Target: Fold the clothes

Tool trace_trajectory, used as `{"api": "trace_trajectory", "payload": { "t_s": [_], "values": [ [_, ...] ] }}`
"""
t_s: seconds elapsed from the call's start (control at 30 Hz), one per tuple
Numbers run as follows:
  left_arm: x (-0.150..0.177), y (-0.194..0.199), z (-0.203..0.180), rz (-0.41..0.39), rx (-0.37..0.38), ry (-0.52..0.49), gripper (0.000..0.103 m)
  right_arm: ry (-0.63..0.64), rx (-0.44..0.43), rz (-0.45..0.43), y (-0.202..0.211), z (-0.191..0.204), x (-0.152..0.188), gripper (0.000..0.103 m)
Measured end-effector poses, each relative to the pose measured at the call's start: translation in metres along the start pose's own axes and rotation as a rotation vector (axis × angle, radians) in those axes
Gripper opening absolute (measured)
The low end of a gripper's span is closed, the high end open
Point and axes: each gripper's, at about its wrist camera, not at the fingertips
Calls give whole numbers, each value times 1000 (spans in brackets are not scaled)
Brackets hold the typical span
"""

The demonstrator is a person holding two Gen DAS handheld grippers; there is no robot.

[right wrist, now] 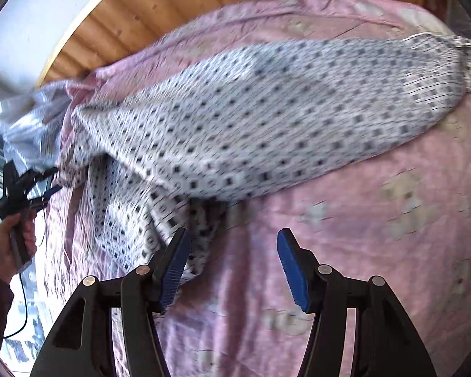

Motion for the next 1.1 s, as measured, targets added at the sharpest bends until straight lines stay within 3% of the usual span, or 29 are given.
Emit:
{"api": "trace_trajectory", "payload": {
  "t_s": [0.1, 0.13, 0.17, 0.2, 0.23, 0.27, 0.37, 0.43, 0.53, 0.6, 0.67, 0.73, 0.8, 0.83, 0.9, 1.0, 1.03, 1.1],
  "values": [
    [5, -29, 2, 29, 78, 27, 63, -9, 31, 43, -34, 29, 3, 58],
    [5, -35, -1, 26, 95, 14, 63, -17, 73, 44, -36, 31, 1, 50],
    [3, -38, -4, 19, 135, -5, 62, -25, 115, 46, -38, 33, 0, 23],
    [1, -38, -7, 2, 167, -29, 57, -54, 78, 47, -32, 29, -2, 2],
    [-3, -36, -11, -13, 198, -52, 21, -87, 40, 9, -12, 27, -4, 2],
    [-11, -24, -15, -18, 231, -61, 13, -119, 1, -30, 9, 25, -5, 1],
    [-37, 12, -27, -34, 331, -88, 9, -90, -29, -184, 114, 41, -6, 1],
    [-61, 57, -36, -75, 401, -111, 9, -48, -21, -271, 185, 55, -5, 1],
    [-104, 109, -55, -76, 444, -168, 9, 10, -14, -327, 247, 67, -3, 2],
    [-113, 96, -72, -30, 331, -265, 10, 19, 38, -289, 238, 63, 1, 7],
    [-121, 81, -88, 18, 213, -358, 10, -19, -35, -135, 189, 53, 8, 15],
    [-110, 41, -76, 82, 39, -406, 10, -23, -57, 10, 140, 56, 28, 16],
    [-93, 20, -41, 107, -46, -394, 10, -17, -124, 90, 105, 67, 57, 18],
    [-88, 18, -21, 99, -65, -377, 10, -21, -153, 128, 90, 73, 72, 22],
    [-78, 19, 13, 92, -52, -314, 13, -23, -131, 139, 81, 74, 96, 26],
    [-63, 27, 50, 82, -31, -240, 21, -121, -8, 83, 81, 45, 109, 31],
    [-59, 31, 57, 78, -27, -226, 30, -170, 8, 52, 85, 33, 106, 34],
    [-49, 46, 61, 58, -15, -212, 37, -218, 30, -29, 91, 12, 87, 43]
  ]
}}
Point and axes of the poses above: each gripper's, at about its wrist camera, not at the fingertips, and y roughly against the way its jaws point, z to its left, x to its underside, and after that the axes turned 9 degrees about y, right-handed
